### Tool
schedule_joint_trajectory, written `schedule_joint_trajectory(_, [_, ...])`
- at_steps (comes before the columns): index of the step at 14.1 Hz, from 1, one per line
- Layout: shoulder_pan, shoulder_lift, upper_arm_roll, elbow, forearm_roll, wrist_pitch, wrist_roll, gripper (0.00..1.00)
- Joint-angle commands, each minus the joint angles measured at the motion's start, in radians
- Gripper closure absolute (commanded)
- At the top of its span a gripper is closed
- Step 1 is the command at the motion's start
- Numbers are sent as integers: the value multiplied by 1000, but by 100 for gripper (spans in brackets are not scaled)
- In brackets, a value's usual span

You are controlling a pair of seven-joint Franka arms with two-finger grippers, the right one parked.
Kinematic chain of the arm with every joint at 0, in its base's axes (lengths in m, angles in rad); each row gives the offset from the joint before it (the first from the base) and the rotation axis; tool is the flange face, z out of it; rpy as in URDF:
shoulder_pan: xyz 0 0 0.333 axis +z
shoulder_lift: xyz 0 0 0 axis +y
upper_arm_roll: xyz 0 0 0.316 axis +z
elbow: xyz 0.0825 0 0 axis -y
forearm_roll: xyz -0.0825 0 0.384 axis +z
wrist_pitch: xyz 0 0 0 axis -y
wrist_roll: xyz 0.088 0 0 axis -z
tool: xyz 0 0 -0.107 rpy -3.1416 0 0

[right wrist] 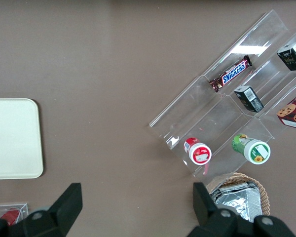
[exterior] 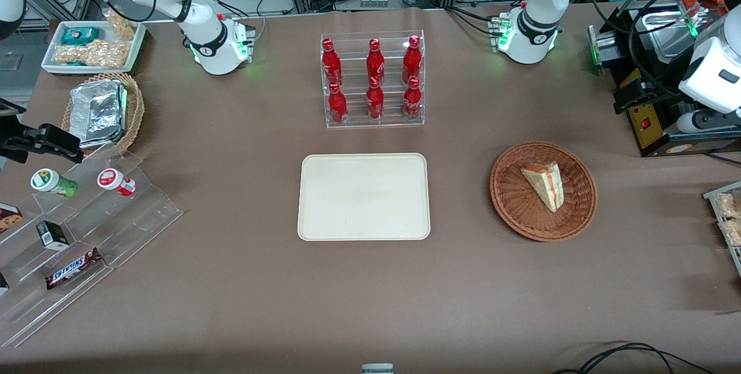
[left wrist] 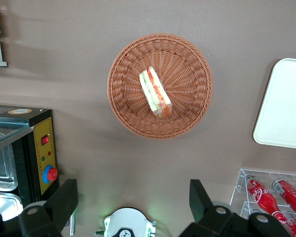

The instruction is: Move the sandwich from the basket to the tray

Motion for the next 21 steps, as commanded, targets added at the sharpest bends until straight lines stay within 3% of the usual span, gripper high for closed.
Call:
schedule_joint_trajectory(1, [12,-16,-8,-7,-9,10,4,0])
schedule_joint_trajectory(6, [14,-4,-8,-16,-5,2,-8,0])
schedule_joint_trajectory(13, [18,167,-3,-42,-11,43,-151,0])
schedule_joint_trajectory(15, [20,176,-3,-124,-13,172,-224,0])
schedule_joint_trajectory(21, [9,134,-6,-578,-11,750,-393,0])
